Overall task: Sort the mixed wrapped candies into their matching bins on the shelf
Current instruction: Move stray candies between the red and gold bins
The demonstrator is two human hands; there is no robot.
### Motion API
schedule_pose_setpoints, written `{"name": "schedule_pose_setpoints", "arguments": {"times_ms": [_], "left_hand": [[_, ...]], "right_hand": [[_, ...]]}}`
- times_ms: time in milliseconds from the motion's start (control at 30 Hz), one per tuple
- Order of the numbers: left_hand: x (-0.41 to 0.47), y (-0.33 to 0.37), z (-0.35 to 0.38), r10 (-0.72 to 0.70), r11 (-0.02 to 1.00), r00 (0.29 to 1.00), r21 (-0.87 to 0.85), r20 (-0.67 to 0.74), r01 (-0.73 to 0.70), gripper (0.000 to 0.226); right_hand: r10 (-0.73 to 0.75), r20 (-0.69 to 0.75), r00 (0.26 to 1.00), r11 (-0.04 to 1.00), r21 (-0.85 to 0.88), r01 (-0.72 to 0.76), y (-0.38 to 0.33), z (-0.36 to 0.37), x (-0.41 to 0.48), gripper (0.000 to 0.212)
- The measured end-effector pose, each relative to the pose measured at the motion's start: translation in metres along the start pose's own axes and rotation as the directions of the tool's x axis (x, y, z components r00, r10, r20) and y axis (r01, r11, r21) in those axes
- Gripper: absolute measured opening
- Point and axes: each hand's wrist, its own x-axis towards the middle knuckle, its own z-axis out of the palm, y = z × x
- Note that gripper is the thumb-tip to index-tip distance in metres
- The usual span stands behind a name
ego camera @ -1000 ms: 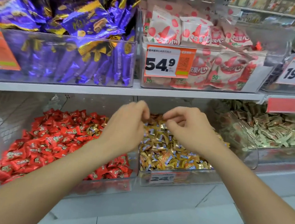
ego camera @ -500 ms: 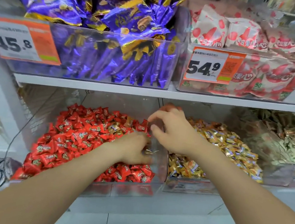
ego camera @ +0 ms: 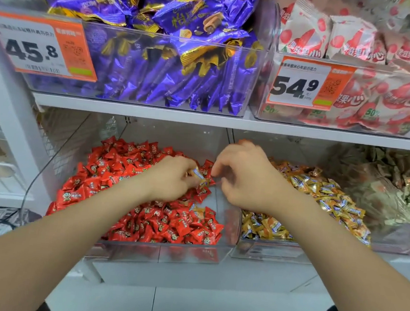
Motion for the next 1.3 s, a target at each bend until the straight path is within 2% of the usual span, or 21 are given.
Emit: {"name": "schedule_pose_setpoints", "arguments": {"times_ms": [67,100,200,300,400,467,533,667,733,867,933,1000,1100,1167,1300], "left_hand": [[-0.011,-0.008,-0.012,-0.055,0.998,0.998,0.032,-0.02,0.056,0.022],[-0.017,-0.012,-0.015,-0.082,0.993,0.997,0.084,-0.008,0.083,0.023],[-0.029,-0.018,-0.019,-0.137,0.964,0.99,0.224,-0.027,0.14,0.035],[-0.03,-0.015,-0.021,-0.146,0.956,0.982,0.239,-0.124,0.172,0.047],[-0.031,-0.018,-0.022,-0.153,0.957,0.972,0.22,-0.179,0.191,0.058],[-0.033,-0.024,-0.023,-0.172,0.965,0.973,0.173,-0.152,0.197,0.054],[-0.035,-0.026,-0.026,-0.183,0.976,0.978,0.099,-0.097,0.193,0.045],[-0.037,-0.024,-0.03,-0.225,0.966,0.973,-0.115,0.06,0.23,0.031],[-0.037,-0.028,-0.03,-0.181,0.97,0.982,-0.153,0.061,0.188,0.026],[-0.038,-0.022,-0.031,0.004,0.994,0.993,-0.106,0.115,0.008,0.042],[-0.04,-0.015,-0.026,0.061,0.998,0.989,-0.036,0.137,-0.057,0.036],[-0.041,-0.011,-0.015,0.086,0.984,0.99,0.145,0.111,-0.102,0.027],[-0.041,-0.012,-0.005,0.008,0.911,0.991,0.409,0.131,-0.061,0.022],[-0.037,-0.01,-0.006,-0.053,0.875,0.991,0.484,0.119,-0.011,0.017],[-0.028,-0.006,-0.008,-0.181,0.808,0.979,0.582,0.096,0.093,0.029]], "right_hand": [[-0.112,0.129,0.985,0.991,-0.055,0.12,-0.013,0.001,0.004,0.033],[-0.123,0.224,0.967,0.988,-0.062,0.14,-0.02,0.003,0.007,0.036],[-0.041,0.437,0.899,0.981,-0.154,0.12,-0.032,0.013,0.018,0.032],[0.004,0.44,0.898,0.96,-0.253,0.119,-0.042,0.03,0.03,0.02],[0.077,0.513,0.855,0.971,-0.232,0.052,-0.047,0.052,0.039,0.021],[0.114,0.529,0.841,0.976,-0.218,0.005,-0.045,0.066,0.043,0.018],[0.134,0.51,0.85,0.983,-0.176,-0.05,-0.043,0.073,0.045,0.024],[0.151,0.528,0.836,0.986,-0.146,-0.086,-0.045,0.079,0.046,0.03],[0.164,0.525,0.835,0.982,-0.165,-0.089,-0.045,0.082,0.044,0.028],[0.179,0.498,0.848,0.975,-0.204,-0.086,-0.044,0.084,0.044,0.032],[0.186,0.5,0.846,0.97,-0.232,-0.076,-0.046,0.084,0.043,0.025],[0.183,0.505,0.843,0.97,-0.233,-0.071,-0.047,0.083,0.042,0.021],[0.205,0.522,0.828,0.969,-0.226,-0.097,-0.046,0.08,0.042,0.02],[0.222,0.517,0.827,0.965,-0.236,-0.113,-0.046,0.079,0.041,0.022],[0.206,0.459,0.864,0.973,-0.193,-0.128,-0.045,0.076,0.042,0.037]]}}
